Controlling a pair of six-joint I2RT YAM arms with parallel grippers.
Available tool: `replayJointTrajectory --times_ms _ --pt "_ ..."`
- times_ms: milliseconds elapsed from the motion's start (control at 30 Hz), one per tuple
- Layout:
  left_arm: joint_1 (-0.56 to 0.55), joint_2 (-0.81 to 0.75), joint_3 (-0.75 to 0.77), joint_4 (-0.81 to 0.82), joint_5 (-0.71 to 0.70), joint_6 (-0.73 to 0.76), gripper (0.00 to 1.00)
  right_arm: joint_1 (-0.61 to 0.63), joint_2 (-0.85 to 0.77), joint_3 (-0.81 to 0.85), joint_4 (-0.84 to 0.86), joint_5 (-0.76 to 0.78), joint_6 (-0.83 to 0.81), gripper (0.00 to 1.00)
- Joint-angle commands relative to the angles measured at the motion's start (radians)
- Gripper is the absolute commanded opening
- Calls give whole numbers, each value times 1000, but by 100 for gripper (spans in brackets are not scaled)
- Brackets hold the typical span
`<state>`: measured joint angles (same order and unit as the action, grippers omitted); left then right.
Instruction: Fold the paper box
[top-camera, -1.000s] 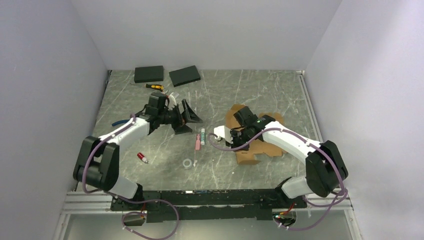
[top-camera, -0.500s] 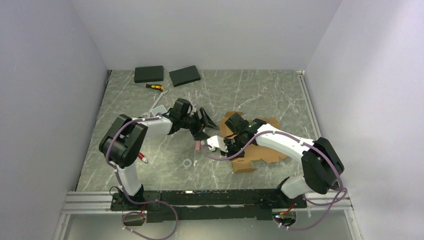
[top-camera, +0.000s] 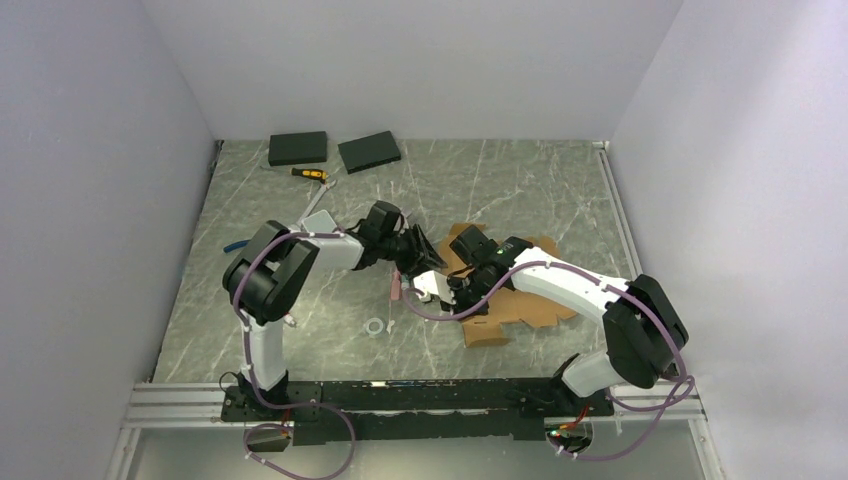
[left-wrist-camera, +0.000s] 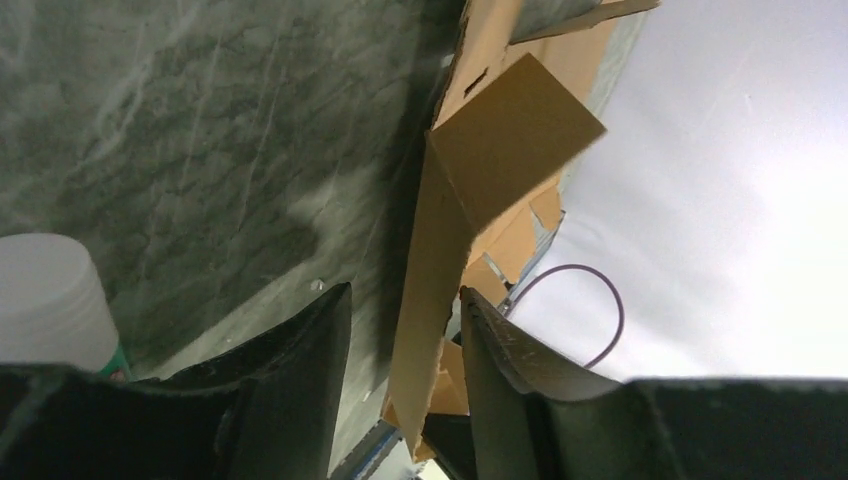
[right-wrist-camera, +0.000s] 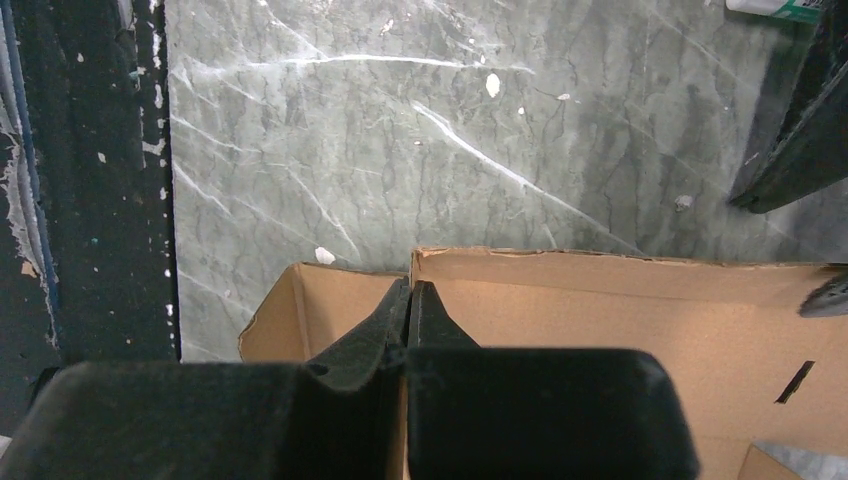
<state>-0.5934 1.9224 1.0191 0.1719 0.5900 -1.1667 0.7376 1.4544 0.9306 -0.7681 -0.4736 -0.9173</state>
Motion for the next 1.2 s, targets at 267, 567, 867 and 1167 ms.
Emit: replayJointTrajectory --times_ms 267,567,867,1167 --pt "-58 -5 57 -33 -148 124 1 5 0 47 -40 -59 -38 1" --pt "-66 -69 -62 83 -214 153 0 -66 -46 102 -157 -146 -94 51" --pt "-95 -106 -120 93 -284 273 0 -360 -181 139 -221 -390 -129 59" --pt "-155 -183 -187 133 -396 426 0 -661 -244 153 -148 -661 15 67"
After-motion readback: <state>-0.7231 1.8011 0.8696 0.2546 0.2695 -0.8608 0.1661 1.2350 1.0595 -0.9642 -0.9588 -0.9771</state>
